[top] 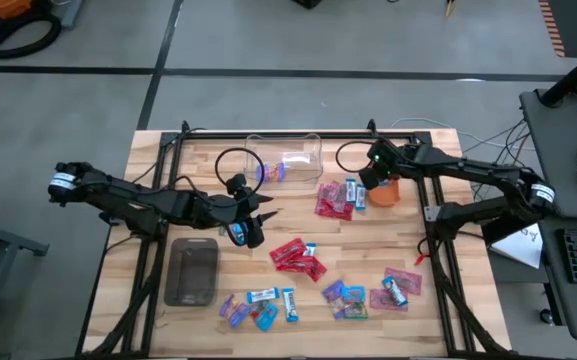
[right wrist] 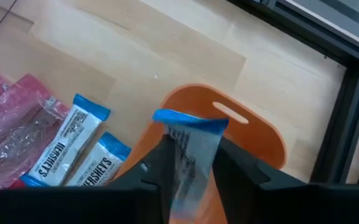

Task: Sort candy
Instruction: Put the white chocolate into the orange bin, then put the red candy into the black bin

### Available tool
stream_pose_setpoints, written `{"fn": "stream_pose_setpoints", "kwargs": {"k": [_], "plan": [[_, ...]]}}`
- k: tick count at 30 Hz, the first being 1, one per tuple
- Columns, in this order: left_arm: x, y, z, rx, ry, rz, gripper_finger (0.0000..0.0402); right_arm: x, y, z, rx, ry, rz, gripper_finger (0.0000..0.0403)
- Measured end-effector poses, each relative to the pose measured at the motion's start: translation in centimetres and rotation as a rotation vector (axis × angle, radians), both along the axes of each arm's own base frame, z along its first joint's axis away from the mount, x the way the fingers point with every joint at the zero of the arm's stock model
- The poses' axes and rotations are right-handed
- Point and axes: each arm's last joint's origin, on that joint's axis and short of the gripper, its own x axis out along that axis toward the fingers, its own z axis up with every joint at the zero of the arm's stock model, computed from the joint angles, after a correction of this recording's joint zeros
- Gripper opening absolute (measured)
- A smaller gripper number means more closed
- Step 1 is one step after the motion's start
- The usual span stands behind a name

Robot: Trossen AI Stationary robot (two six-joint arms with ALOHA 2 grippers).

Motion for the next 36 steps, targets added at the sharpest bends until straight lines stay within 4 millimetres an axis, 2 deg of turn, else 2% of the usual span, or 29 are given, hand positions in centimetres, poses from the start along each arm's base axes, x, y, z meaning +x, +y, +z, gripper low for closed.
{"fn": "stream_pose_setpoints", "kwargs": {"k": [12, 19, 27, 36], "plan": [[0.0, 0.0, -0.2, -0.021, -0.003, 0.009, 0.0166, 0.0, 0.1, 0.2, 0.010, -0.025, -0.006, 0.0158], [-0.1, -0.6, -0.4, -0.114, 0.000, -0.079, 0.0166, -0.3, 1.4, 2.2, 0.080, -0.197, 0.070, 0.0166], [0.7, -2.8, -1.9, -0.144, 0.027, -0.134, 0.0166, -0.2, 5.4, 4.6, 0.154, -0.372, 0.290, 0.0167], [3.0, -5.1, -6.1, -0.119, 0.148, -0.176, 0.0166, 0.3, 10.9, 5.2, 0.239, -0.413, 0.504, 0.0166]]}}
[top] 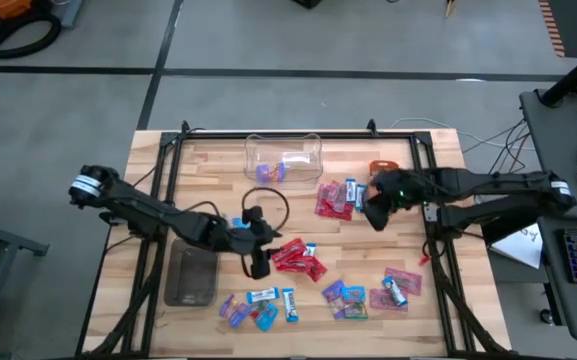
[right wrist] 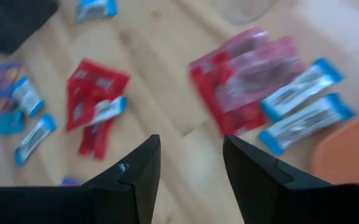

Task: Sort candy
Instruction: Put the red candy into the black bin

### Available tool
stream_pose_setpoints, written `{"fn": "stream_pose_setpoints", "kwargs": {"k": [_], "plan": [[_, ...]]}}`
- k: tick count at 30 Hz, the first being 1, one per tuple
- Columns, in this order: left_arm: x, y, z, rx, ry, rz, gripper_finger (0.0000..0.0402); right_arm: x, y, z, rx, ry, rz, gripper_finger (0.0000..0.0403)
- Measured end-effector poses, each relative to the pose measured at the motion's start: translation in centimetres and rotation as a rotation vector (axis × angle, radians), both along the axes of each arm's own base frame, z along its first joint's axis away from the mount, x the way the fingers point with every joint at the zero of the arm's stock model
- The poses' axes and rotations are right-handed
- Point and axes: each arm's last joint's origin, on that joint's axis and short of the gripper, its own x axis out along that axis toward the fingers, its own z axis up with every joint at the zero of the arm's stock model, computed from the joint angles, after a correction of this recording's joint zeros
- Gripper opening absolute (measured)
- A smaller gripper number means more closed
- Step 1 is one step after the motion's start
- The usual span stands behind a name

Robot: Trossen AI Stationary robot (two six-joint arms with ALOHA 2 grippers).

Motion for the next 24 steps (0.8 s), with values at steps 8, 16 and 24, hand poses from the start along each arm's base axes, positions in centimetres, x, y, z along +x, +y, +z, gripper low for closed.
{"fn": "stream_pose_setpoints", "kwargs": {"k": [8, 16, 24], "plan": [[1.6, -0.6, -3.3, 0.022, 0.090, -0.004, 0.0176, 0.2, 3.0, -0.3, 0.000, 0.011, 0.067, 0.0166], [2.7, -0.9, -6.2, 0.032, 0.137, -0.002, 0.0235, 0.5, 3.7, -0.5, -0.039, 0.013, 0.070, 0.0166], [3.4, -0.3, -8.5, 0.039, 0.186, 0.016, 0.0245, 0.7, 3.6, -0.4, -0.059, -0.001, 0.068, 0.0167]]}}
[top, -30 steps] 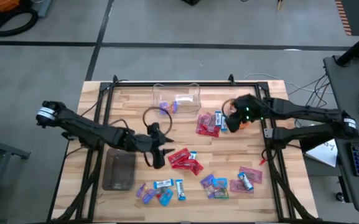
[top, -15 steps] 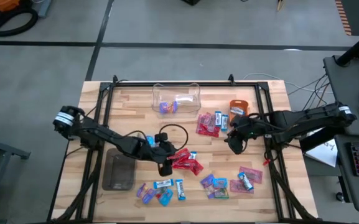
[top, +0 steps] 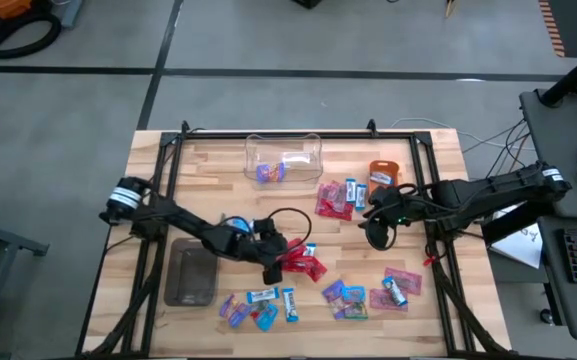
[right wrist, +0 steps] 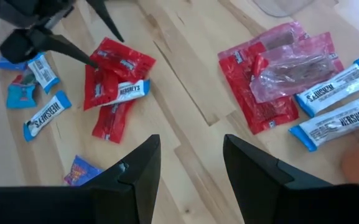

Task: Sort candy
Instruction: Put the red candy into the black bin

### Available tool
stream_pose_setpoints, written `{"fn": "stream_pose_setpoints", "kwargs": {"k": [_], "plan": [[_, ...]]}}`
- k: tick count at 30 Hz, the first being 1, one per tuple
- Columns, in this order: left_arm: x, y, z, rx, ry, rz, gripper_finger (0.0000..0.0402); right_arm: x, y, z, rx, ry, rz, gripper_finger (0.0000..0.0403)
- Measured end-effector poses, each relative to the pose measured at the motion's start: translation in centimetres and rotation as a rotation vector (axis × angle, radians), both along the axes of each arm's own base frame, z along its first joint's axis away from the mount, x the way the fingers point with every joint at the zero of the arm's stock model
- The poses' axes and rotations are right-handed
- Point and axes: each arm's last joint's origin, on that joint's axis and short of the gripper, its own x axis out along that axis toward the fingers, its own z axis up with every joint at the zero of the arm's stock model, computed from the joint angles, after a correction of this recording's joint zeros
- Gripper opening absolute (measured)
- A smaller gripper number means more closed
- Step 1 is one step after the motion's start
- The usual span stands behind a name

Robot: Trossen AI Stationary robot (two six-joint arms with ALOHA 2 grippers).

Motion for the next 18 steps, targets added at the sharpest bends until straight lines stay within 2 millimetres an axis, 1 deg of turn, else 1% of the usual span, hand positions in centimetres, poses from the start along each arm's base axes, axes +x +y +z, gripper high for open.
{"fn": "stream_pose_setpoints", "kwargs": {"k": [5, 8, 10, 16, 18], "plan": [[0.1, 0.4, -1.4, 0.003, 0.046, 0.023, 0.0227, 0.3, 0.0, -0.1, 0.004, -0.001, -0.005, 0.0166], [0.2, 0.5, -1.7, 0.003, 0.051, 0.026, 0.0204, 0.6, 0.1, -0.3, 0.004, -0.001, -0.004, 0.0166], [0.2, 0.4, -1.8, 0.001, 0.051, 0.028, 0.0181, 0.7, 0.1, -0.4, 0.002, 0.007, -0.004, 0.0166], [0.2, 0.4, -1.8, -0.005, 0.055, 0.027, 0.0089, 1.4, 0.2, -1.1, -0.007, 0.031, -0.005, 0.0166], [0.2, 0.5, -1.8, -0.005, 0.056, 0.027, 0.0064, 1.7, 0.3, -1.3, -0.010, 0.036, -0.002, 0.0166]]}}
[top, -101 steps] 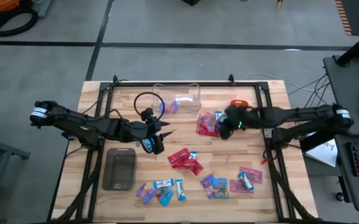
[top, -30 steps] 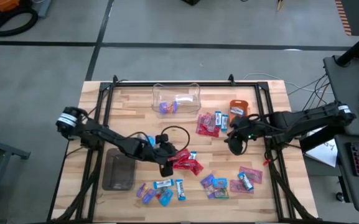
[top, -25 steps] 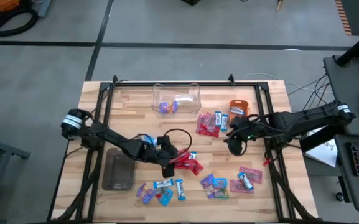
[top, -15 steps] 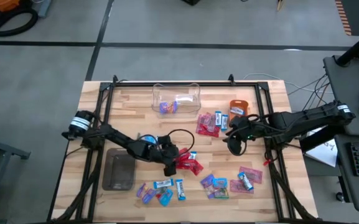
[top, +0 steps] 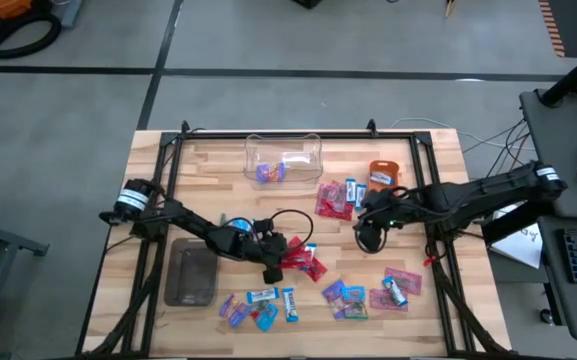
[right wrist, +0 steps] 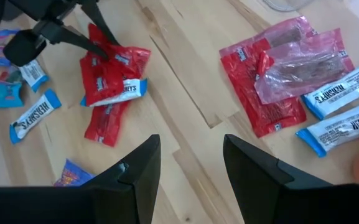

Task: Sort candy
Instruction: Put the red candy into the black bin

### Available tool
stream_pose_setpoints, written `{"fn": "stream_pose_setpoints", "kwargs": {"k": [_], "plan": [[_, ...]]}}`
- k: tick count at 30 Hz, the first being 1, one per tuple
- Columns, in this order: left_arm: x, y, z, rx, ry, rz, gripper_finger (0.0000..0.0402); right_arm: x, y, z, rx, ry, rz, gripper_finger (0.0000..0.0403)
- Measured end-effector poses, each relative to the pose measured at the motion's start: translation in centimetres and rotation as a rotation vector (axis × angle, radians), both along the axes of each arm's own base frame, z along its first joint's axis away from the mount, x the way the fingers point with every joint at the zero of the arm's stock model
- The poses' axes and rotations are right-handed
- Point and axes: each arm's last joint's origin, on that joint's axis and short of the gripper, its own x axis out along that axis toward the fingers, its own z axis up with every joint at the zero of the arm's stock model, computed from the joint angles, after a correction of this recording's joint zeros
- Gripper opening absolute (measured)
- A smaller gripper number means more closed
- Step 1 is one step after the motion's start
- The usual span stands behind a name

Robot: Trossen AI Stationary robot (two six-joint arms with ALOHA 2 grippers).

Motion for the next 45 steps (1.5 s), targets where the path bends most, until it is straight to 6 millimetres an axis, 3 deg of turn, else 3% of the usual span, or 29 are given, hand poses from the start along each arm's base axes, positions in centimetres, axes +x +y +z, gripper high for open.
{"fn": "stream_pose_setpoints", "kwargs": {"k": [4, 18, 22, 26, 31, 35, 41, 45], "plan": [[-0.1, 0.0, 0.1, 0.002, 0.002, -0.002, 0.0042, 0.3, 0.0, -0.4, -0.004, 0.019, 0.001, 0.0166], [-0.5, 0.1, 2.8, -0.013, -0.055, -0.004, 0.0045, 0.2, 0.1, -0.3, 0.000, 0.013, 0.005, 0.0166], [-0.9, 0.3, 4.3, -0.017, -0.077, -0.007, 0.0045, 0.2, 0.1, -0.3, 0.000, 0.012, 0.005, 0.0166], [-1.9, 0.5, 7.3, -0.030, -0.076, 0.005, 0.0045, 0.3, 0.1, -0.2, -0.010, 0.002, 0.011, 0.0166], [-4.2, 0.6, 12.3, -0.202, 0.037, 0.057, 0.0045, 0.4, 0.1, -0.2, -0.010, -0.009, 0.011, 0.0166], [-7.2, 0.3, 15.3, -0.389, 0.224, 0.218, 0.0045, 0.4, 0.0, -0.2, -0.017, -0.008, 0.008, 0.0166], [-11.5, -1.4, 18.0, -0.437, 0.450, 0.412, 0.0045, 0.4, 0.0, -0.2, -0.031, -0.010, 0.003, 0.0166], [-13.2, -2.9, 17.7, -0.481, 0.576, 0.488, 0.0039, 0.4, 0.0, -0.2, -0.036, -0.009, 0.009, 0.0166]]}}
